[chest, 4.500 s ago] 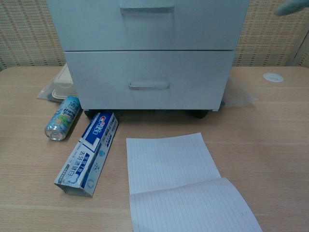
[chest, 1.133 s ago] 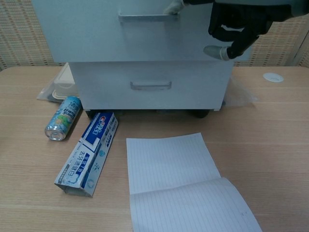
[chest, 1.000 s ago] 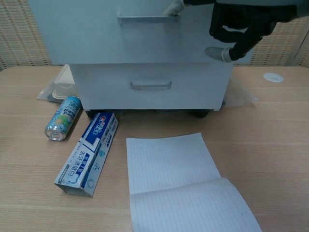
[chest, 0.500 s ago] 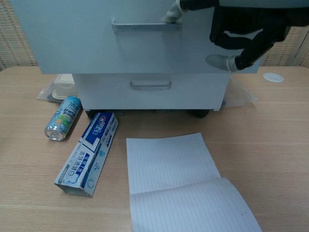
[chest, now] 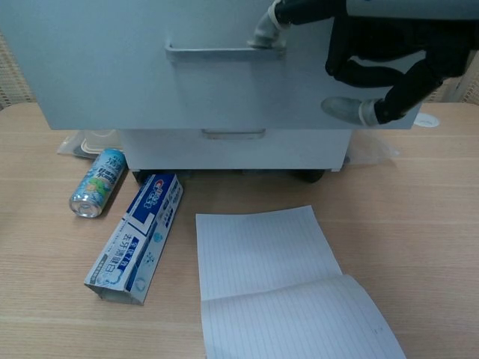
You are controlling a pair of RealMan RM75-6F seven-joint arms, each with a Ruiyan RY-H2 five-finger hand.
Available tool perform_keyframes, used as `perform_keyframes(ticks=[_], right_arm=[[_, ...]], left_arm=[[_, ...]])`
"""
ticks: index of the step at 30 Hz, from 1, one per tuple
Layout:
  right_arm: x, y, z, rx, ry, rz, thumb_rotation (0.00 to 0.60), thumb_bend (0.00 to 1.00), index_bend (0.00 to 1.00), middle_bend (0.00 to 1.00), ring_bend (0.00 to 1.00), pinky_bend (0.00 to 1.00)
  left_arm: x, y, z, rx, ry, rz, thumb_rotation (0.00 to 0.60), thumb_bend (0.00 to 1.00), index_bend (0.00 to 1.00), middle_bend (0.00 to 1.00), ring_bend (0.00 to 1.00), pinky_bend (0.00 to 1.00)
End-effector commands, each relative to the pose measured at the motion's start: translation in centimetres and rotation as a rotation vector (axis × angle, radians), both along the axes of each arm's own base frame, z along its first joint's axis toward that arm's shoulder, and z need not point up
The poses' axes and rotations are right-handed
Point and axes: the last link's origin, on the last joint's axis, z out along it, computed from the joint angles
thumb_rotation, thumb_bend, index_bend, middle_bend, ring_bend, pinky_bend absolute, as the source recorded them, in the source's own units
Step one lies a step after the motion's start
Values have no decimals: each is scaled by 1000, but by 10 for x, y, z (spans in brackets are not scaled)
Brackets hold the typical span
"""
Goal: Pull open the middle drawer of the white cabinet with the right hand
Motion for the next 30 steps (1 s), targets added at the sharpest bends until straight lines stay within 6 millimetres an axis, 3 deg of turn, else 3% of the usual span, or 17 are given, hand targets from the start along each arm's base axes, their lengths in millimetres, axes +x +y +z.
perform_keyframes(ticks=[1, 21, 30], right_arm=[[-1, 5, -1, 9, 4, 6, 600, 395, 175, 849, 923, 897], [-3, 20, 5, 2, -40, 46, 600, 395, 174, 842, 923, 897], [-2, 23, 15, -38, -107, 80, 600, 329, 86, 836, 923, 897]], left_arm=[[0, -1, 0, 0, 1, -1, 600, 289, 0, 0, 25, 115], [1, 0, -1, -6, 0, -14, 600, 289, 0, 0, 25, 115], [4, 3, -2, -10, 3, -22, 600, 289, 0, 0, 25, 114]])
